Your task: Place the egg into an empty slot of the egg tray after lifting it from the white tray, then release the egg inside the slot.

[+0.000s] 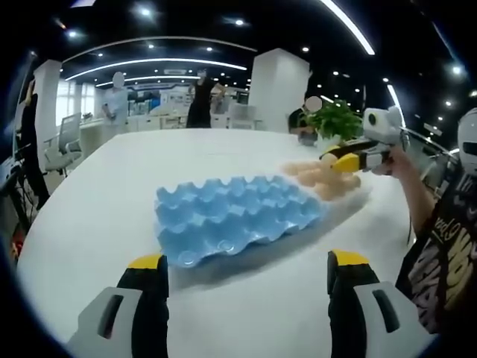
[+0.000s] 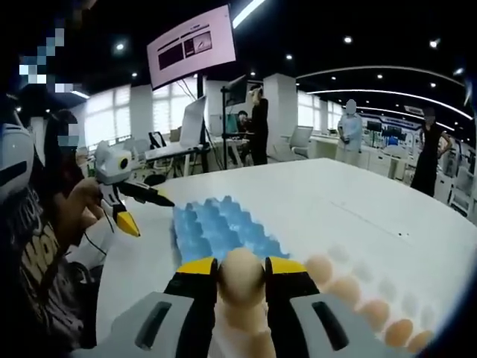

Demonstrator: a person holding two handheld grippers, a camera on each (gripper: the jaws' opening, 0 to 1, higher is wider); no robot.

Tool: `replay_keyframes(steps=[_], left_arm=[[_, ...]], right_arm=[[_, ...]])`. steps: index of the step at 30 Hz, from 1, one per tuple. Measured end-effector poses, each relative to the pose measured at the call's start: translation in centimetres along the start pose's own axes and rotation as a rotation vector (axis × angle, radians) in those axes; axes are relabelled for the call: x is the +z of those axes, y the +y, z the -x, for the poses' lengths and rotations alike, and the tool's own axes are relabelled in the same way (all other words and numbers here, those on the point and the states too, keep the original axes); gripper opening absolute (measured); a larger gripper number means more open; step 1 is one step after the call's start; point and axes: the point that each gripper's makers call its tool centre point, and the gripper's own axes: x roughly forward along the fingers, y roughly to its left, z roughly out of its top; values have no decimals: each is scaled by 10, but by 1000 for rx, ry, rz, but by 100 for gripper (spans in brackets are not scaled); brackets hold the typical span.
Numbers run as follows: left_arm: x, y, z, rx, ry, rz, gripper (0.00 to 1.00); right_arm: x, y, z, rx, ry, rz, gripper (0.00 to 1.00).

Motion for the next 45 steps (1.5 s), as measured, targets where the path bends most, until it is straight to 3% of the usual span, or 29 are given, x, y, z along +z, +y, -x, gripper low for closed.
replay_keyframes(steps=[15, 34, 45], left_arm=[[1, -2, -4, -5, 7, -5, 90], [-1, -1, -3, -1, 9, -5, 90], [-3, -1, -1, 2, 9, -2, 90]], right_arm=[[7, 23, -21, 72, -3, 32, 26], [-14, 52, -46, 161, 62, 45, 26], [-28, 56, -53, 174, 111, 52, 25]])
